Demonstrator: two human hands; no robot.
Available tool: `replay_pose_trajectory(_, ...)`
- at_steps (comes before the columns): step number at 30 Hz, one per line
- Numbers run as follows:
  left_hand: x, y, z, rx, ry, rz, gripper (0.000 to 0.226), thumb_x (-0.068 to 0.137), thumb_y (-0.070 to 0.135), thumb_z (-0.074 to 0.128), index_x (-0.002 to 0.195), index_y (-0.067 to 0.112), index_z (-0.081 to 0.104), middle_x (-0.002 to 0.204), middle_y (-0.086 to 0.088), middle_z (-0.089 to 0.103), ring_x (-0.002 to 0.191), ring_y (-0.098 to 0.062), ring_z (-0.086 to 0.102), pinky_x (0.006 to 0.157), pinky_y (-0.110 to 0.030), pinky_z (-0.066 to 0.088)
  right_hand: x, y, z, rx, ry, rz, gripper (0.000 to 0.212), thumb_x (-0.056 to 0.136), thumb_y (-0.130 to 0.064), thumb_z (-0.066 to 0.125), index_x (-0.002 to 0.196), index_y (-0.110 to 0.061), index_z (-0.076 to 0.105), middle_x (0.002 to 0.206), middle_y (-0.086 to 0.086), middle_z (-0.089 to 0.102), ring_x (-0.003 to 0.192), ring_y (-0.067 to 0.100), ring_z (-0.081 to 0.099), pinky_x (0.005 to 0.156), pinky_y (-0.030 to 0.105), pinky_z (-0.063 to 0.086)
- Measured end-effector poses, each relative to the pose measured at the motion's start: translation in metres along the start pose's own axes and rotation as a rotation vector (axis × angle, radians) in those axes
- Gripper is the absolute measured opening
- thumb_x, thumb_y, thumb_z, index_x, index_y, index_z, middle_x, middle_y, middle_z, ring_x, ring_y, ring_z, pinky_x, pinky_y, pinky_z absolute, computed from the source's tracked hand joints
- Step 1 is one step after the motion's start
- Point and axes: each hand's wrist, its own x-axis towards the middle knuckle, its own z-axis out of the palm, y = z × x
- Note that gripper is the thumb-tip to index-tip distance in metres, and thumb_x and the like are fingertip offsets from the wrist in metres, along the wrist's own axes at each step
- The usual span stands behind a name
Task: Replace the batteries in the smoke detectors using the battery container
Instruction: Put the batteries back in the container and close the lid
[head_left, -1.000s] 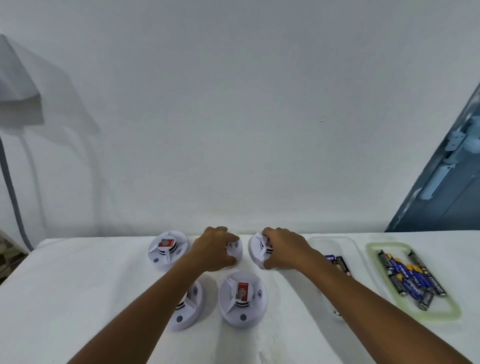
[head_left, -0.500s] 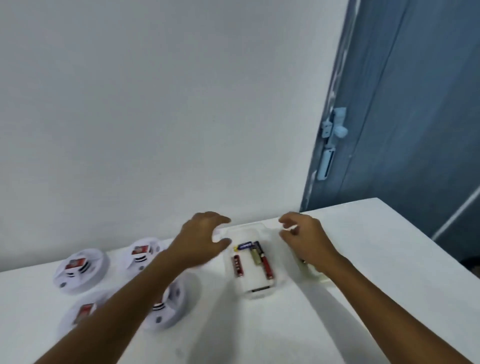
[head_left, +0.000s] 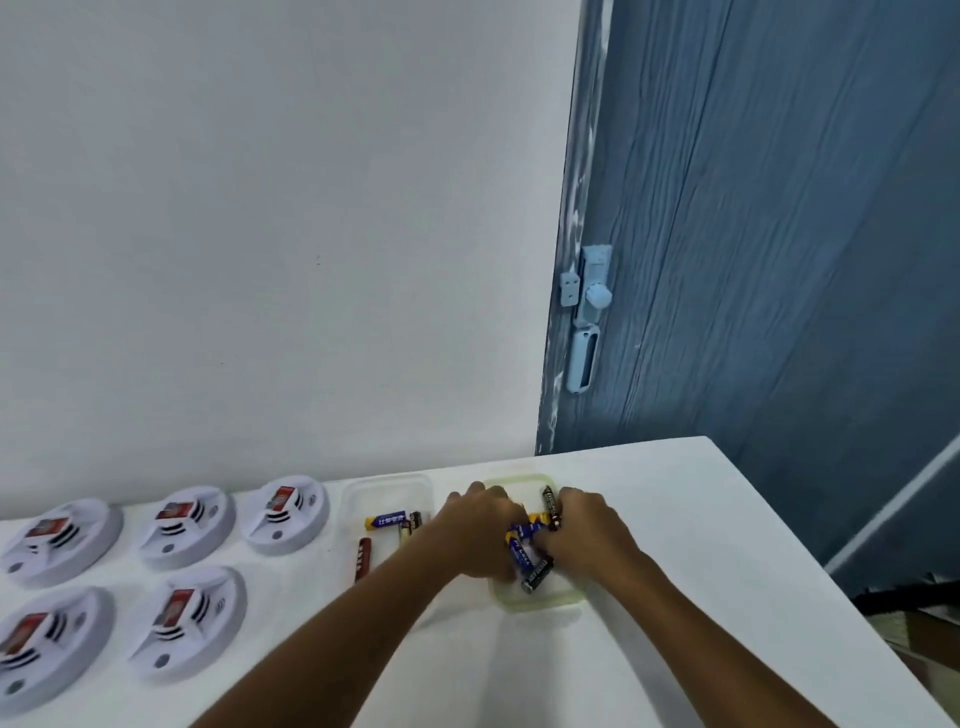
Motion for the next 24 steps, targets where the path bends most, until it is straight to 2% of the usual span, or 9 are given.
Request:
replay_pose_trajectory(3,0.002,-0.004,0.009,-0.027,0.034,-0.009,0.054,0.077,0.034,0.072,0.128,0.025,0.057,0.123,-0.006,0.052,0.113,-0.029,0.046,0.094,-0.043,0.043,-0.002,-0.006,0.003,-0.097,-0.004,-0.009,0.032,0.085,-0.033,0.061,0.107,-0.011,0.052,0.11,0.007,0.059,0.099,0.028,0.06,0.068,0.029,0.039)
replay_pose_trajectory(7,0.004,-0.005,0.014,-0.052,0.078,-0.006,0.052,0.078,0.04,0.071,0.126,0.024,0.058,0.122,-0.006,0.053,0.113,-0.028,0.047,0.094,-0.039,0.042,0.0,-0.009,0.004,-0.114,0.006,0.004,0.037,0.085,-0.036,0.063,0.11,-0.011,0.053,0.113,0.006,0.06,0.103,0.027,0.06,0.069,0.027,0.038)
replay_pose_trajectory(16,0.001,-0.008,0.016,-0.051,0.124,0.042,0.043,0.08,0.04,0.068,0.121,0.027,0.063,0.114,-0.003,0.056,0.109,-0.026,0.047,0.089,-0.036,0.042,0.002,-0.017,0.007,-0.108,0.002,0.016,0.037,0.08,-0.031,0.066,0.108,-0.011,0.055,0.112,0.007,0.061,0.102,0.028,0.06,0.071,0.029,0.042)
replay_pose_trajectory(24,0.001,-0.011,0.017,-0.023,0.116,0.074,0.046,0.081,0.036,0.07,0.125,0.025,0.061,0.121,-0.005,0.055,0.113,-0.028,0.046,0.091,-0.038,0.043,0.0,-0.023,0.006,-0.156,0.026,0.006,0.027,0.084,-0.024,0.061,0.106,-0.008,0.056,0.11,0.01,0.06,0.101,0.029,0.06,0.07,0.029,0.042)
